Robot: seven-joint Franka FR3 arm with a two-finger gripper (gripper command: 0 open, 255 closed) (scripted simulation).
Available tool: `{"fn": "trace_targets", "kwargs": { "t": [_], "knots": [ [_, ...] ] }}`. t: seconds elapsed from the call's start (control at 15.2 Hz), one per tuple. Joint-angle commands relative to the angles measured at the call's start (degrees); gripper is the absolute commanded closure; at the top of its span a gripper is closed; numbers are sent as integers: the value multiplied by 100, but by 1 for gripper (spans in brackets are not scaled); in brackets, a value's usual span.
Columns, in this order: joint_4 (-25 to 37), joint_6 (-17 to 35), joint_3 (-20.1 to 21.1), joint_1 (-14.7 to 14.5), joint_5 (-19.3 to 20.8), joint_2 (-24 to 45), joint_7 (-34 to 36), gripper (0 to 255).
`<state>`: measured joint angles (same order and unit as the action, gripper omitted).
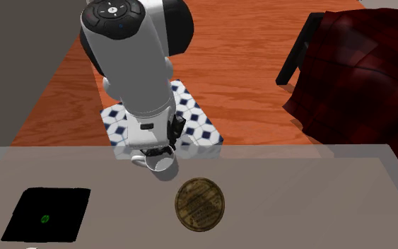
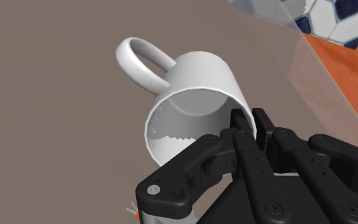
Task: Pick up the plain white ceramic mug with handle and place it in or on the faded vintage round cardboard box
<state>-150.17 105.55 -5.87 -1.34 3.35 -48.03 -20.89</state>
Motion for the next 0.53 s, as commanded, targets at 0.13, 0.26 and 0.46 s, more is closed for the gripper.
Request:
{"fn": "trace_targets", "kwargs": {
  "t": [0.13, 0.26, 0.46],
  "knots": [
    [790, 183, 95, -141, -125, 974, 127, 255],
    [1224, 206, 135, -196, -177, 1432, 180, 255],
    [1913, 183, 189, -262, -245, 2098, 251, 255]
  ]
}}
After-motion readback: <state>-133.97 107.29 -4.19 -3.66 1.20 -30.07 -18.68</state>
